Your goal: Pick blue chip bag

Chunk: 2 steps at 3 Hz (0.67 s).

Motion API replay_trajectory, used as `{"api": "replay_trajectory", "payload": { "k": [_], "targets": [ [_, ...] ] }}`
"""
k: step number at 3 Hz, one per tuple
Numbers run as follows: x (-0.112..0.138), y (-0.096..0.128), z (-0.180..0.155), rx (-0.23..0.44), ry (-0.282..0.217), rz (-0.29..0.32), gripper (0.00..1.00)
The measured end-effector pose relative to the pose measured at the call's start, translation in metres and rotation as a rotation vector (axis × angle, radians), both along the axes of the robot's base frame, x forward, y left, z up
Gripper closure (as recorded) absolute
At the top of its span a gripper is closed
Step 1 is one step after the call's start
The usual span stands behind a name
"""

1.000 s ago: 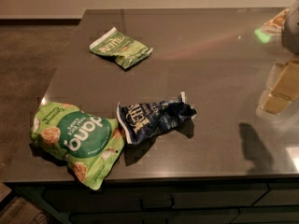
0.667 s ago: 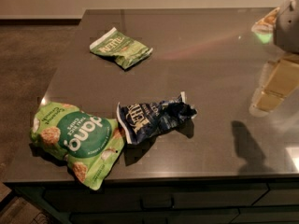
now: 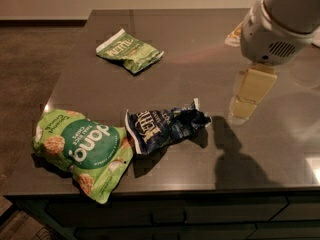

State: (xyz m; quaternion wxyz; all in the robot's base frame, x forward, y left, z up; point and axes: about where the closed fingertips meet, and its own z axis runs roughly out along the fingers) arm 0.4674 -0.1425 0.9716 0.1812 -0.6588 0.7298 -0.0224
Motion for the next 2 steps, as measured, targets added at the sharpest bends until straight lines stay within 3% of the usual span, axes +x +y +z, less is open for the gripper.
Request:
{"api": "replay_trajectory", "payload": {
  "k": [2],
  "targets": [
    [0.003, 0.06, -0.059, -0.041, 0.05, 0.204, 0.0]
  ]
}}
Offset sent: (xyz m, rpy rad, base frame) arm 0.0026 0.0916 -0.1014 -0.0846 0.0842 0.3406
